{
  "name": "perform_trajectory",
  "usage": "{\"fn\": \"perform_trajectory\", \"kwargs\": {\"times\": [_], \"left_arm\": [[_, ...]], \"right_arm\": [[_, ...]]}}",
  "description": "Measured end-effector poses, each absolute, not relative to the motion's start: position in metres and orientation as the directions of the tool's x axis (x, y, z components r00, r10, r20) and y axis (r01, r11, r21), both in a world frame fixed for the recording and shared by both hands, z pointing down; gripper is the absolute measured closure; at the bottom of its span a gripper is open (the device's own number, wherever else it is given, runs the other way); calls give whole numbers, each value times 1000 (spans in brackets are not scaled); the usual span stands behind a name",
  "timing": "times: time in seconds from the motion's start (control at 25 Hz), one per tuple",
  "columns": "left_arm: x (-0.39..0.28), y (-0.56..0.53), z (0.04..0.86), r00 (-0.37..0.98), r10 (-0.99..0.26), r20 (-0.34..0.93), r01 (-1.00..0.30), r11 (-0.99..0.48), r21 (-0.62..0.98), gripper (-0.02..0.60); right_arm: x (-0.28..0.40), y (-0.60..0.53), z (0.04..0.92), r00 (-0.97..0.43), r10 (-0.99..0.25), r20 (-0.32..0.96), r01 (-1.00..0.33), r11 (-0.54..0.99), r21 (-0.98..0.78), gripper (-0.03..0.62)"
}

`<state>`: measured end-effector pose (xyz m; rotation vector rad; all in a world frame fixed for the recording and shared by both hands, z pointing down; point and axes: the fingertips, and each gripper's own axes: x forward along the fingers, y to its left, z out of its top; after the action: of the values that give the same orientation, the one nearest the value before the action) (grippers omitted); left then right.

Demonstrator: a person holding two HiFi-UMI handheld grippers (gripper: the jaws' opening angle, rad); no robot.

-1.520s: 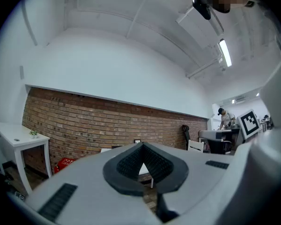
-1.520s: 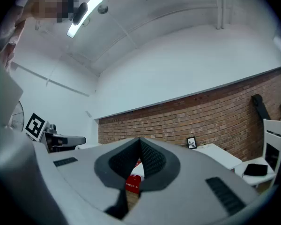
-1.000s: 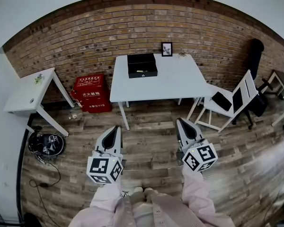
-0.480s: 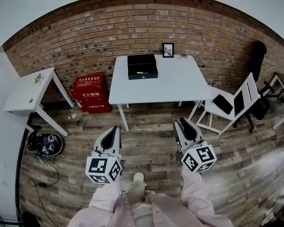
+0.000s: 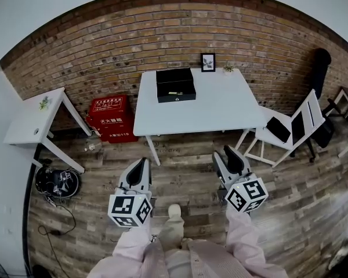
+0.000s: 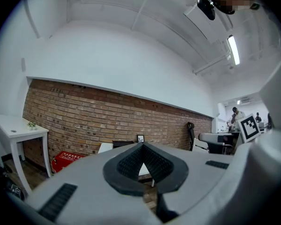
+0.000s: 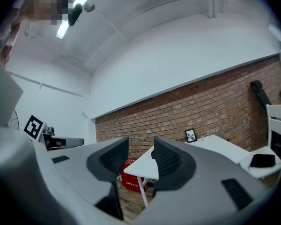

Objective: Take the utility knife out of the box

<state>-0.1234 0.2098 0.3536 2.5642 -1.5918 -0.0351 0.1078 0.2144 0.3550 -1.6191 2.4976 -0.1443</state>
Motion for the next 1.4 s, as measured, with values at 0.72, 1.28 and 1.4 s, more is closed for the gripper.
{"fn": "perform_trajectory", "kwargs": {"times": [0.72,1.28,1.4], "left_arm": [[-138,53,361,470,-880,67,-876,-456,155,589],[-145,-16,372,504,-860,79,-854,-483,191,589],[-141,-22,379,511,-855,95,-850,-486,202,589]], "right_arm": [[92,63,356,-392,-919,-38,-902,393,-180,436],[82,3,361,-373,-928,-2,-910,367,-193,436],[83,-1,370,-378,-926,14,-907,367,-206,436]]}}
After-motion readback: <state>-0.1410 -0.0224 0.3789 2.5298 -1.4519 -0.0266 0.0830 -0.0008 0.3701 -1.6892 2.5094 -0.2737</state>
